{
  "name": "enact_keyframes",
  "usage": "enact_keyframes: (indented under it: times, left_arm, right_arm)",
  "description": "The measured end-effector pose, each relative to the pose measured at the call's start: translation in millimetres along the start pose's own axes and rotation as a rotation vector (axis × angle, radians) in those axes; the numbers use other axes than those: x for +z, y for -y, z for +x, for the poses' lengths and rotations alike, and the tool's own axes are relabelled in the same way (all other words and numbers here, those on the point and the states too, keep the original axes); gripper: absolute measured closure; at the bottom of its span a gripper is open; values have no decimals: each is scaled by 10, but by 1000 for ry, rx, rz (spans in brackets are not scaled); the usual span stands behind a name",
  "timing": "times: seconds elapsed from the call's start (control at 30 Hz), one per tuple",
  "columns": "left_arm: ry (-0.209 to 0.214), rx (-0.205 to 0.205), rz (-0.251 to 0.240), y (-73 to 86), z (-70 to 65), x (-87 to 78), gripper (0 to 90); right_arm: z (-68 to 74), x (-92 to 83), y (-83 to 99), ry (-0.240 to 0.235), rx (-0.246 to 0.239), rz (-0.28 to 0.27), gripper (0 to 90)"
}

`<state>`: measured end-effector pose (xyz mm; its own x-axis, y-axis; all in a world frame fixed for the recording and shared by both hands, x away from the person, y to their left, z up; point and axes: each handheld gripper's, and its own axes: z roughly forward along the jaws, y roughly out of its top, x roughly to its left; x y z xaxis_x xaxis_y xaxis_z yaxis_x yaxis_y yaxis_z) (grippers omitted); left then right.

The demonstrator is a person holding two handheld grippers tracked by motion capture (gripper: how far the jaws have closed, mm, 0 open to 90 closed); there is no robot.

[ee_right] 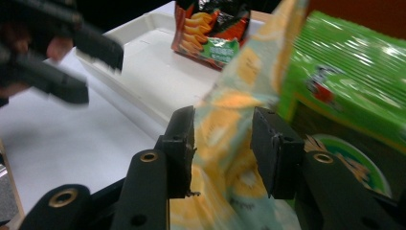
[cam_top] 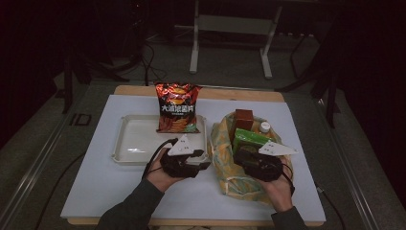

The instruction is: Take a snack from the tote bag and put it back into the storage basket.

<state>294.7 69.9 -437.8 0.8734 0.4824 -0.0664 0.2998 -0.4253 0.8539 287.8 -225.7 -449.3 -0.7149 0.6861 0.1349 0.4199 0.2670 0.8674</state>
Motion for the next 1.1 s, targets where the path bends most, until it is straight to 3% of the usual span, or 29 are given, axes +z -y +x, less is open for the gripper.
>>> enact_keyframes:
  times: [0.27, 0.57, 0.83, 1.1]
  left_arm:
    - [10, 1, 12, -239, 211, 116, 500]
    - [-40, -8, 27, -452, 362, 262, 486]
    - [-65, -14, -1, -598, 439, 433, 430]
    - [-25, -11, -61, -744, 513, 573, 375]
  right_arm:
    - [-67, -143, 117, -3, 26, -14, 580]
    - [-62, -185, 186, -3, 9, -8, 561]
    - [-101, -184, 236, -24, 39, -18, 559]
    - [-116, -201, 233, -22, 36, -23, 562]
